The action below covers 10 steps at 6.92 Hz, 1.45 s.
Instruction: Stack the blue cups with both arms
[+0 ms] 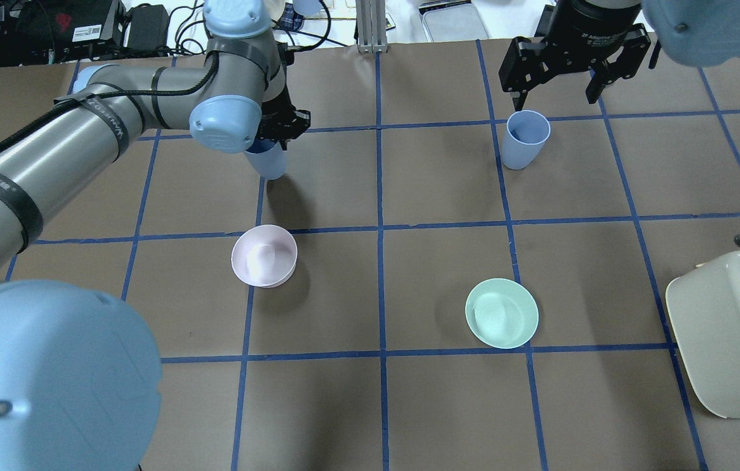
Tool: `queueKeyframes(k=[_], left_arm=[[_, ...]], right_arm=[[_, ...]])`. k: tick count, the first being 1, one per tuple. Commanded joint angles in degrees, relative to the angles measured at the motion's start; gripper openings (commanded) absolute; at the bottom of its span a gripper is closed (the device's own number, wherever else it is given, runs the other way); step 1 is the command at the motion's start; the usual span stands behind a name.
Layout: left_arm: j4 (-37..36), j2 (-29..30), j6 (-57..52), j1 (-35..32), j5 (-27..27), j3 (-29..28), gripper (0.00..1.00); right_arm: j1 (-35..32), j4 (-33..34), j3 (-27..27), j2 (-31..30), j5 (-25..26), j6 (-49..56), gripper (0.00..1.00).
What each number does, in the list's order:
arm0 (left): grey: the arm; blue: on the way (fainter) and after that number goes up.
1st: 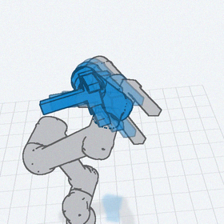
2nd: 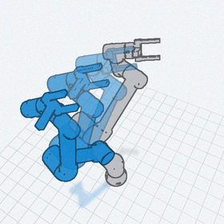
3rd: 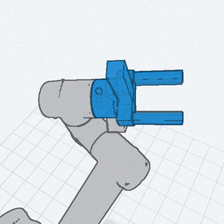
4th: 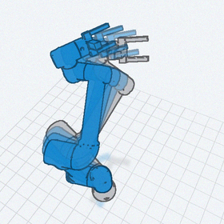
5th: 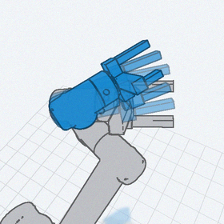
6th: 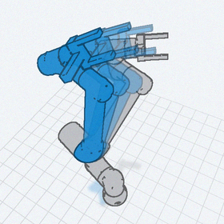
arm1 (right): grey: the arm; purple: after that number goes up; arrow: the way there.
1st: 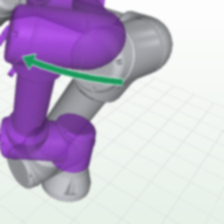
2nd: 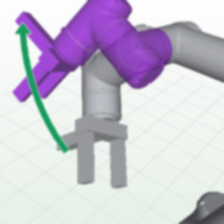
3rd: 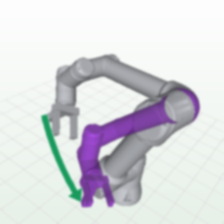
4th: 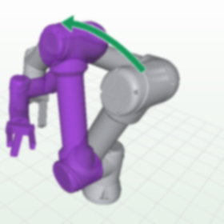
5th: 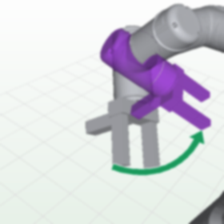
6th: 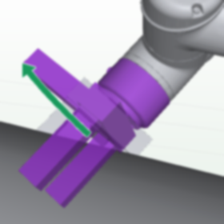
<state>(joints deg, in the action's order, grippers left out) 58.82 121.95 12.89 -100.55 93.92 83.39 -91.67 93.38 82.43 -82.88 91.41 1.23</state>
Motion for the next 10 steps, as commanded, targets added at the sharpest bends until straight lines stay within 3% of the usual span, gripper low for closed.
queueKeyframes(k=[1,3,4,5,6,7,10], left_arm=[[0.16,0.74,14.64,-11.37,-0.49,0.63,0.0],[0.51,-0.13,17.87,-16.07,-2.14,2.64,0.0],[-0.45,-1.09,17.01,-16.0,-2.68,6.57,0.0],[-1.24,-1.8,16.82,-15.65,-1.99,8.44,0.88],[-2.21,-2.15,17.17,-15.39,-1.55,7.67,1.0],[0.31,-4.16,17.09,-14.34,-1.98,5.58,1.0],[20.75,-6.63,16.82,-5.66,-6.55,-6.78,1.0]], right_arm=[[0.09,0.14,0.71,-0.18,0.0,0.0,1.0],[0.09,0.31,0.8,-0.18,0.0,0.0,1.0],[0.09,0.4,0.8,-0.18,0.0,0.0,1.0],[0.09,0.31,0.89,-0.18,0.0,0.0,1.0],[0.09,0.31,0.89,-0.09,0.0,0.0,1.0],[0.09,0.23,0.89,-0.18,0.0,0.0,1.0],[0.09,0.31,0.98,-0.18,0.0,0.0,1.0]])
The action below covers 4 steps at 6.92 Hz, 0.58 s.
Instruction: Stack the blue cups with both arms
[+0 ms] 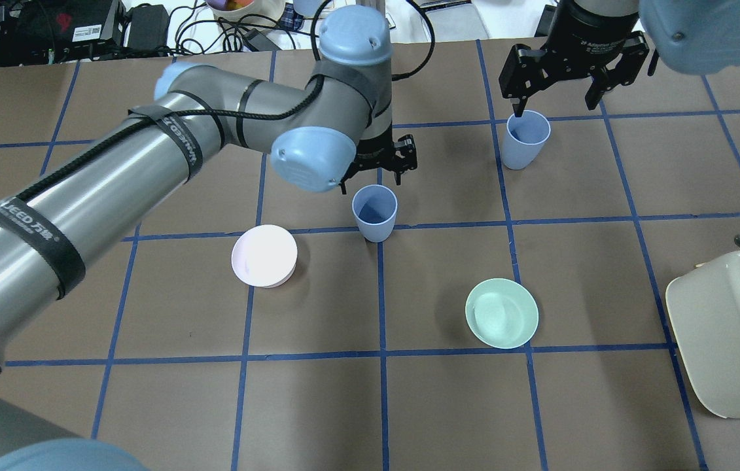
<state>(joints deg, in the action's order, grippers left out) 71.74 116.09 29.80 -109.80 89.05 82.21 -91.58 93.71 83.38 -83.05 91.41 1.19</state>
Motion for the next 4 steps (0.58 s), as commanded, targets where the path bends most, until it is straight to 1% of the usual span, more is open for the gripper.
queueKeyframes(k=[1,2,3,4], left_arm=[[15.89,-0.6,-3.48,9.37,-2.21,-10.88,1.0],[23.54,-1.64,-14.91,14.73,-2.57,-13.72,1.0],[26.23,-3.83,-19.47,18.96,-3.09,-14.27,1.0],[26.86,-7.25,-22.38,19.18,-2.49,-13.41,1.0]], right_arm=[[0.0,-0.1,0.12,0.08,0.0,0.04,1.0],[0.52,0.5,0.64,0.69,0.09,0.56,1.0],[2.88,3.03,0.73,2.96,0.35,1.0,1.0],[4.2,11.5,-0.83,7.77,0.18,2.66,1.0]])
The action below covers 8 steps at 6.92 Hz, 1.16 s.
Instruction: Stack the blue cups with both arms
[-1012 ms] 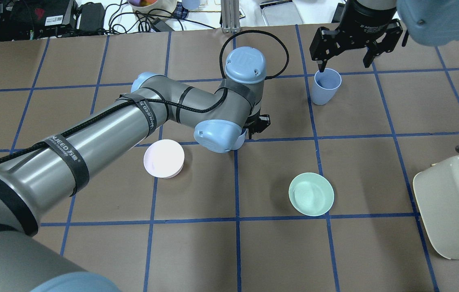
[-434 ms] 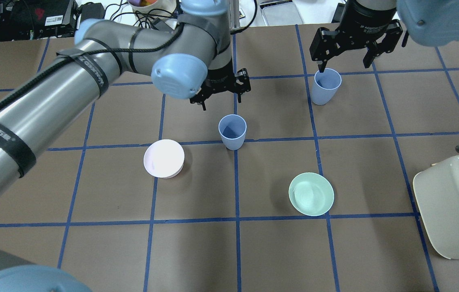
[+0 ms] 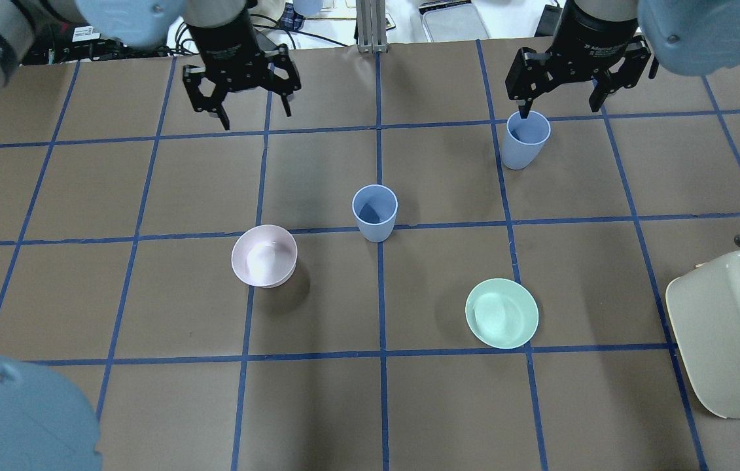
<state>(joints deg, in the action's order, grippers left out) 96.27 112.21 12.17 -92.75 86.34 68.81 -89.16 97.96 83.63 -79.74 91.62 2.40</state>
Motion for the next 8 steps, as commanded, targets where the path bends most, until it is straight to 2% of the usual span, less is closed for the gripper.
queueKeyframes(k=[1,2,3,4,5,6,8], left_arm=[[2.08,-7.4,-10.27,1.78,0.06,0.88,1.0],[1.64,-10.57,-12.24,1.78,0.32,1.58,1.0],[1.55,-13.48,-11.74,1.61,0.32,6.37,1.0],[-2.45,-17.16,-12.34,1.61,0.41,12.77,1.0],[-6.06,-19.55,-12.26,1.61,2.76,16.67,1.0],[-6.18,-21.31,-12.0,1.61,4.09,18.44,1.0],[-11.43,-21.85,-10.33,1.69,4.1,20.65,1.0]], right_arm=[[3.02,8.64,-3.19,10.59,-0.04,2.95,1.0],[5.12,9.26,-6.34,14.57,-0.21,3.66,1.0],[5.4,11.79,-8.9,19.75,-0.3,3.92,1.0],[5.66,14.08,-9.62,23.89,-0.3,6.45,1.0],[5.58,14.01,-8.93,24.45,-0.3,6.56,1.0],[5.58,13.66,-8.23,25.06,-0.3,6.56,1.0],[5.58,13.22,-6.47,24.55,-0.3,7.26,1.0]])
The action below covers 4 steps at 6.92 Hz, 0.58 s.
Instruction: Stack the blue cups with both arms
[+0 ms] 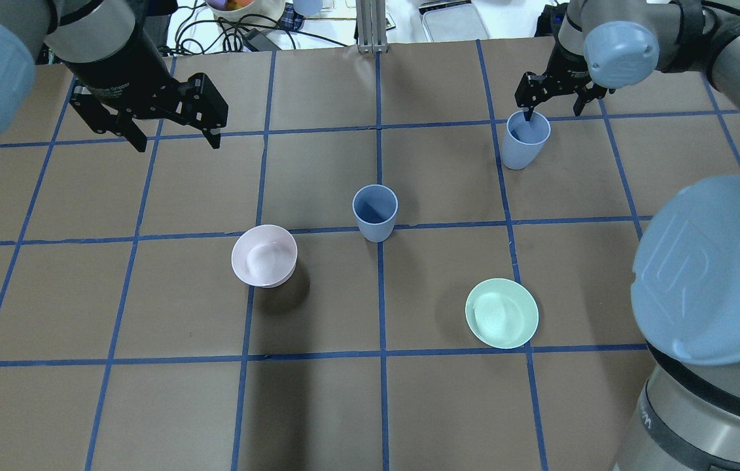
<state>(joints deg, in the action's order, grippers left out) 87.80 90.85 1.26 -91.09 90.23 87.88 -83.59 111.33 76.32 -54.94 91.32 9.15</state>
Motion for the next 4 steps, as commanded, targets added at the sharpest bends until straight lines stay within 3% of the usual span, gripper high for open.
queueKeyframes(k=[1,2,4], left_arm=[[-4.64,-0.5,0.58,0.04,0.12,1.85,1.0],[-4.65,-0.41,0.15,0.47,-0.05,1.42,1.0],[-3.6,-0.06,-0.9,0.74,0.03,0.8,1.0]], right_arm=[[0.0,-0.15,1.1,0.09,0.0,0.95,1.0],[0.0,-0.15,1.11,0.27,0.0,0.96,0.89],[0.0,-2.41,0.85,0.19,-0.96,0.96,0.06]])
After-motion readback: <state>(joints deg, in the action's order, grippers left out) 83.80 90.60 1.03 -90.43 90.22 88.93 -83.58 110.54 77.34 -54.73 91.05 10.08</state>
